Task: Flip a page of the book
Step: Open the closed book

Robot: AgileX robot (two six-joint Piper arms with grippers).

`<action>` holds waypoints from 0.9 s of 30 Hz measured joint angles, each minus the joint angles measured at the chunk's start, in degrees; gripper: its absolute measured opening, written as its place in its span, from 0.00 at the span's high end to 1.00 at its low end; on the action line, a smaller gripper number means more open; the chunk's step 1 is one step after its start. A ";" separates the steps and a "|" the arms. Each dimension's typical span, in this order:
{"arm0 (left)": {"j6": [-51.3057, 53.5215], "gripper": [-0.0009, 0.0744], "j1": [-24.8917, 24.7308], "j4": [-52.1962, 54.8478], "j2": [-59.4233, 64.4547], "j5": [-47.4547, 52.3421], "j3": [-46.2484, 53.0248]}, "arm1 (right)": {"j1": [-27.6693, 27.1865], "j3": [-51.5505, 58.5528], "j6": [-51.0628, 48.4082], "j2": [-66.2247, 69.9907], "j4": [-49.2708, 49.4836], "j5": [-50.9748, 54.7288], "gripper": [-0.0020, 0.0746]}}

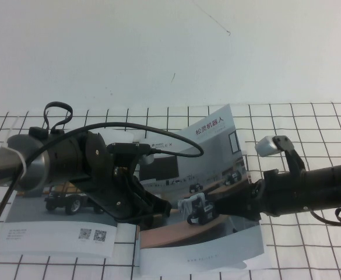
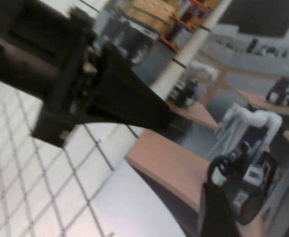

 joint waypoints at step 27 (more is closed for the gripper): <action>0.00 0.99 0.00 0.00 0.00 0.00 0.00 | 3.11 -7.94 -0.84 0.00 3.07 14.99 0.52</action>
